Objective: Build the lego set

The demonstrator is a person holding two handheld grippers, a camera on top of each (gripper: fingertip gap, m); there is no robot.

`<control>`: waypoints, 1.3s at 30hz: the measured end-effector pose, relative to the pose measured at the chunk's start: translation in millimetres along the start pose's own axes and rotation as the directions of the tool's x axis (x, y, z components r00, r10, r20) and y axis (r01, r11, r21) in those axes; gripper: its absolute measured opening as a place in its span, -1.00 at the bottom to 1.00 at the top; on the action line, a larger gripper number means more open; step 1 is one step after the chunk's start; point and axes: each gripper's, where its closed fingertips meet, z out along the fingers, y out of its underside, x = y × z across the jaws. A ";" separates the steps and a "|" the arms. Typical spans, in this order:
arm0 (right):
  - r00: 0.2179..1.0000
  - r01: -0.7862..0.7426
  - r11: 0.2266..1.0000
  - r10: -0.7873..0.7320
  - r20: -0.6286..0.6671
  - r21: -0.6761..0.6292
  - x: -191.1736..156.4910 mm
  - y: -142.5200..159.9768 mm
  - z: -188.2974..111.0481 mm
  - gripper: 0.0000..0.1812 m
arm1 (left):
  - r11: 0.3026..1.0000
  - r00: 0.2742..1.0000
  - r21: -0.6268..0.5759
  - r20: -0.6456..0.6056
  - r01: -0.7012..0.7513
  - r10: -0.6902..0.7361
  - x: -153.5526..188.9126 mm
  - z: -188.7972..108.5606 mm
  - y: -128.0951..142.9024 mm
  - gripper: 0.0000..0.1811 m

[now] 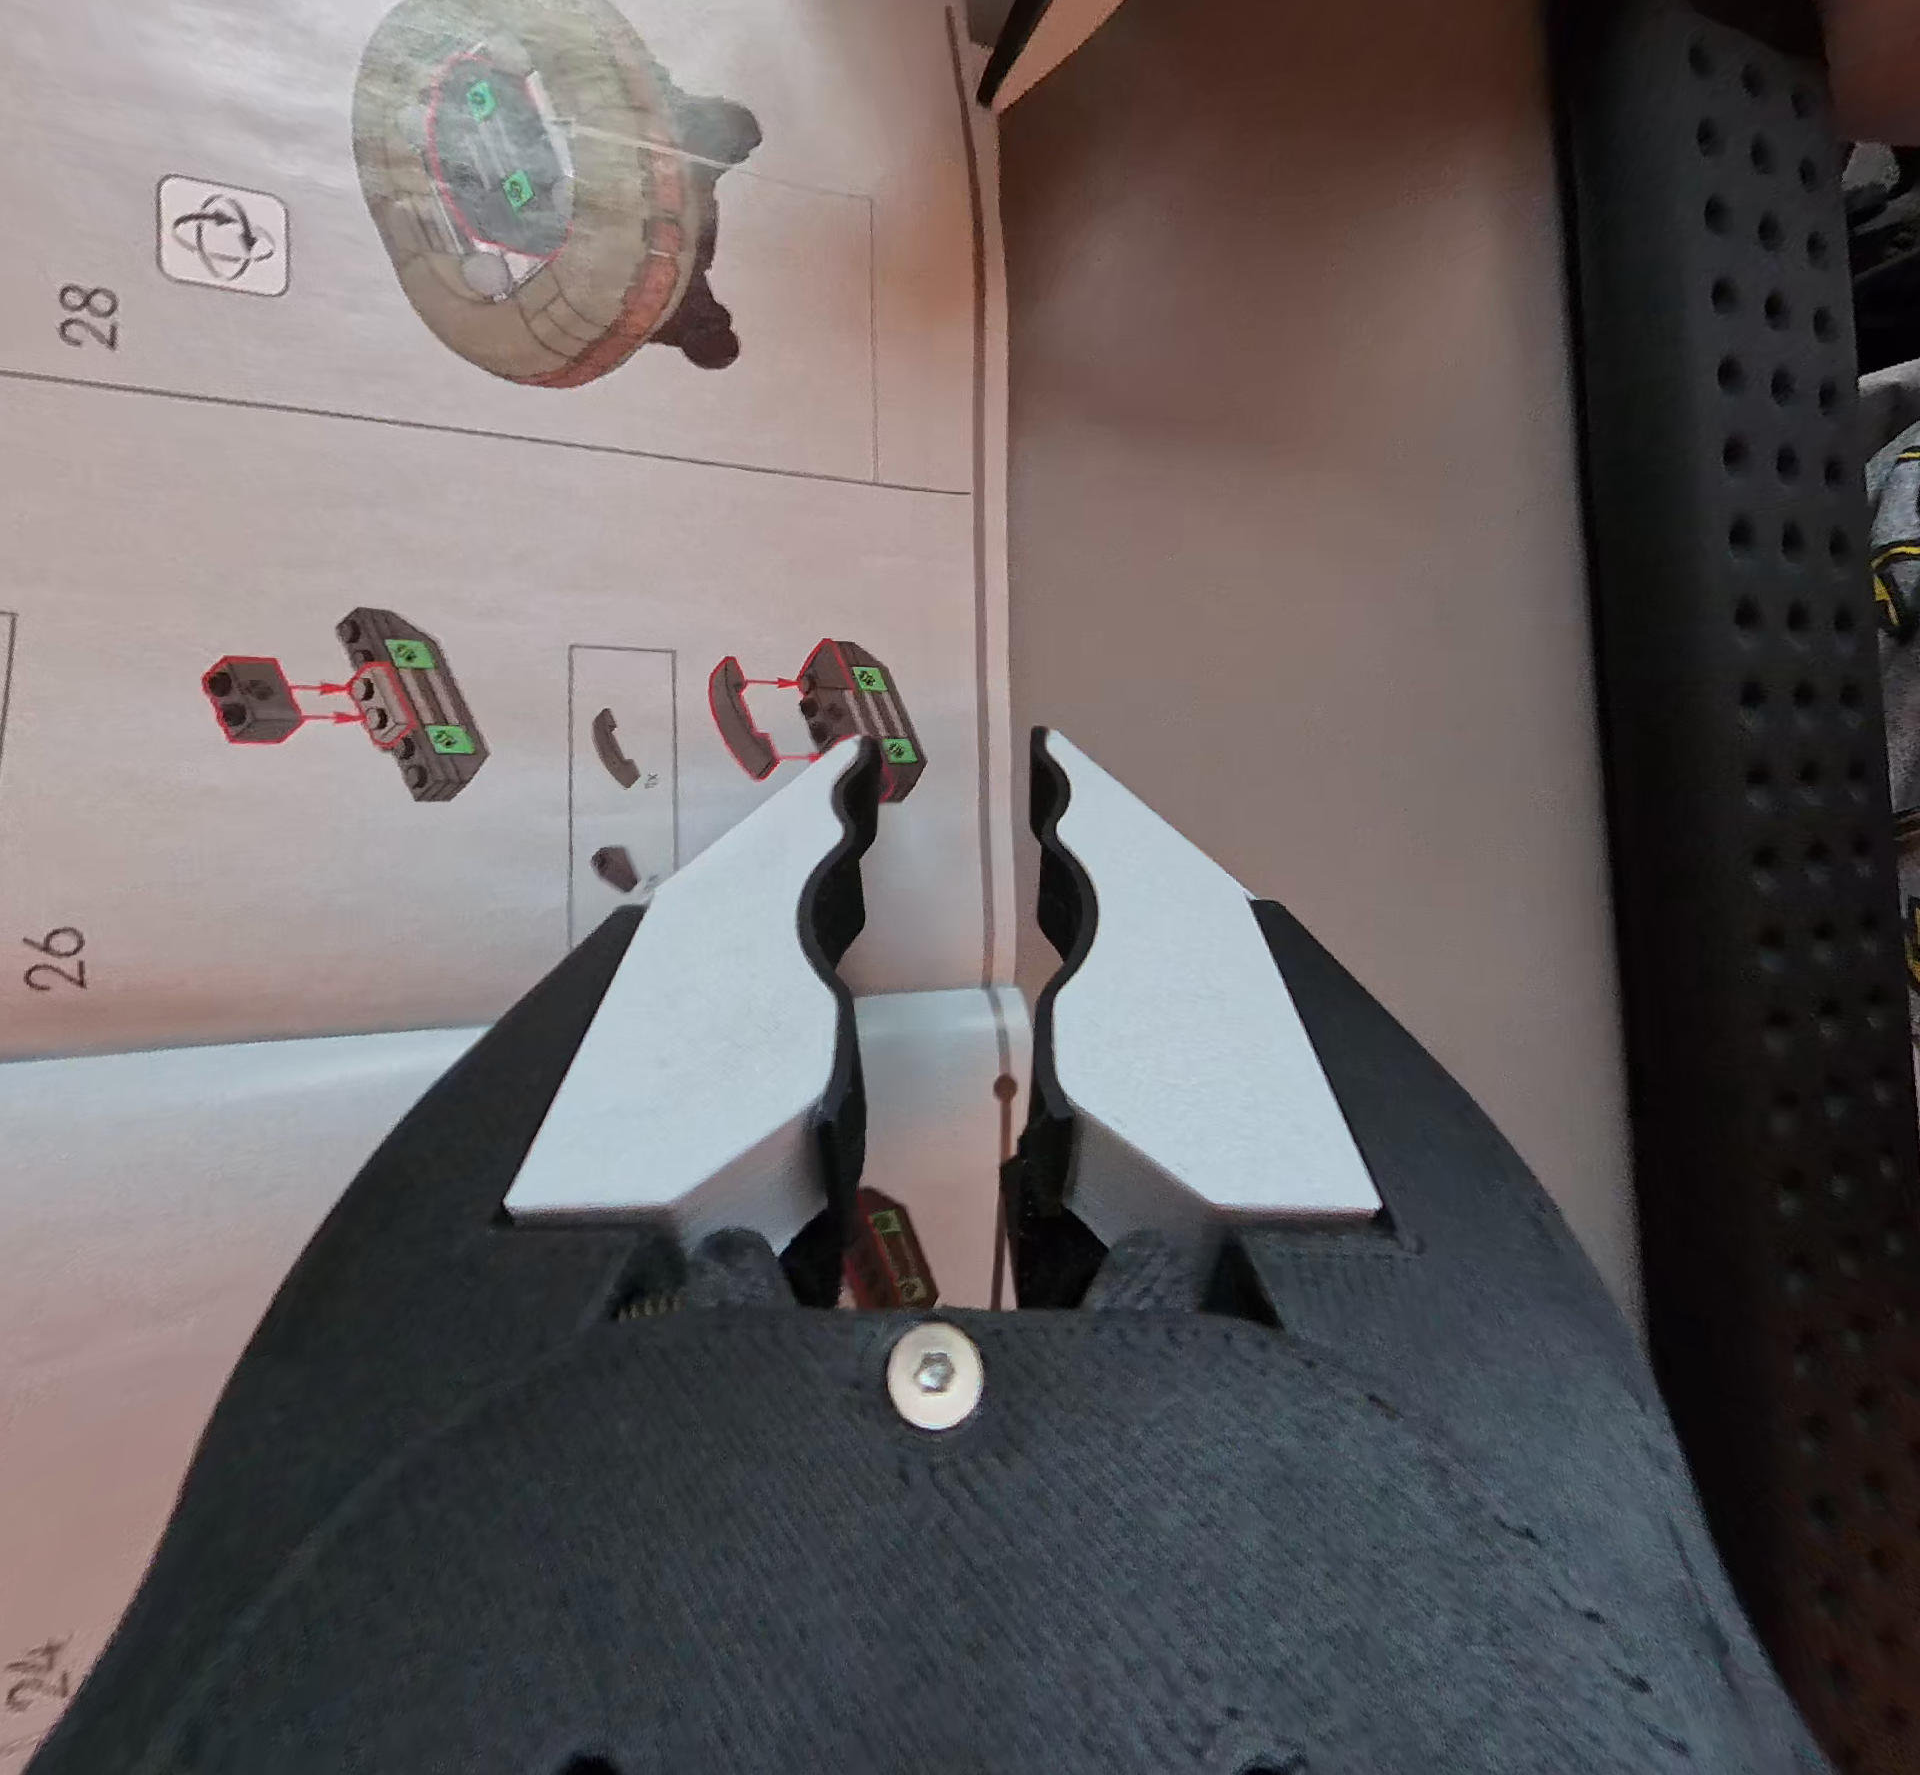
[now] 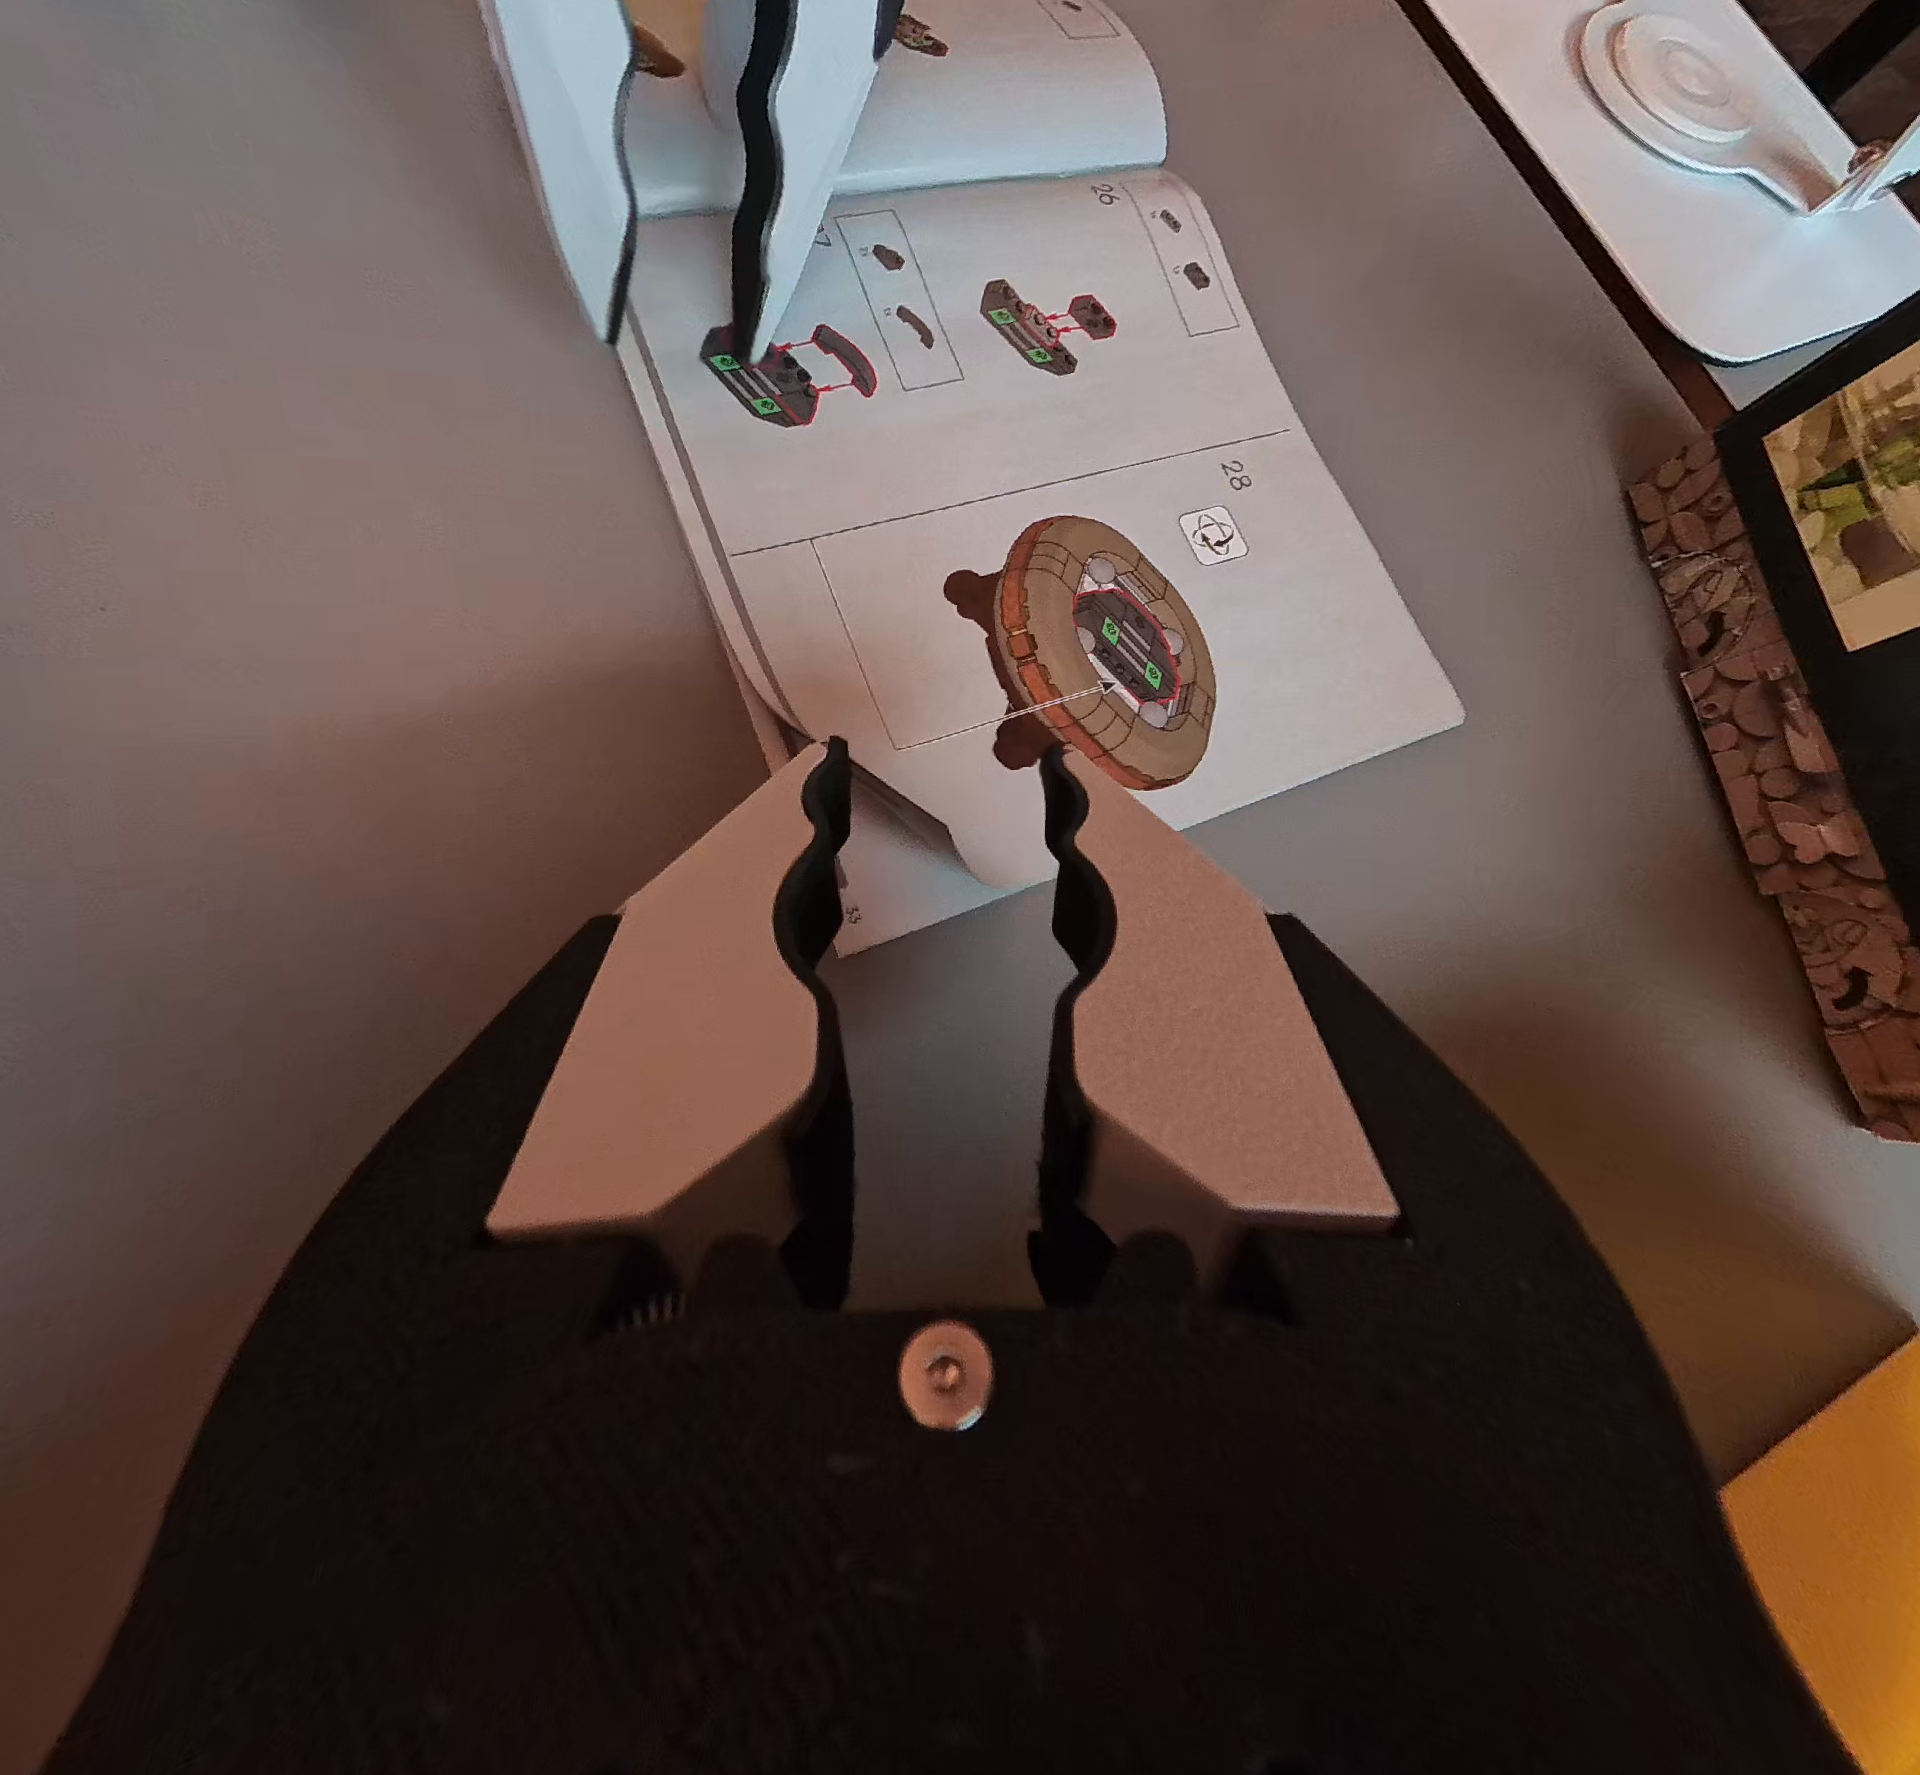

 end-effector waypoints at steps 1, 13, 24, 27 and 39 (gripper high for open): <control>1.000 0.001 1.000 -0.001 0.000 -0.003 -0.2 0.4 0.5 -0.60 | 1.000 1.000 0.007 0.001 -0.008 0.008 2.8 2.2 -3.1 -0.69; 0.998 -0.029 0.999 0.030 -0.058 0.025 12.3 -2.2 -0.6 -0.64 | 0.974 0.946 -0.010 0.237 -0.225 0.221 -9.0 29.8 -45.8 -0.50; 0.996 -0.044 0.998 0.046 -0.074 0.039 16.9 -2.4 -0.1 -0.64 | 0.994 0.992 0.092 0.116 -0.055 0.045 -19.2 33.1 -52.8 -0.74; 0.996 -0.043 0.998 0.046 -0.072 0.040 16.7 -2.6 -0.4 -0.64 | 0.993 0.995 0.111 0.094 -0.048 0.038 -18.8 32.1 -51.7 -0.75; 0.993 -0.102 0.994 0.103 -0.058 0.036 18.8 0.2 -3.3 -0.58 | 0.991 1.000 0.134 0.030 -0.013 0.009 -17.2 30.2 -50.0 -0.79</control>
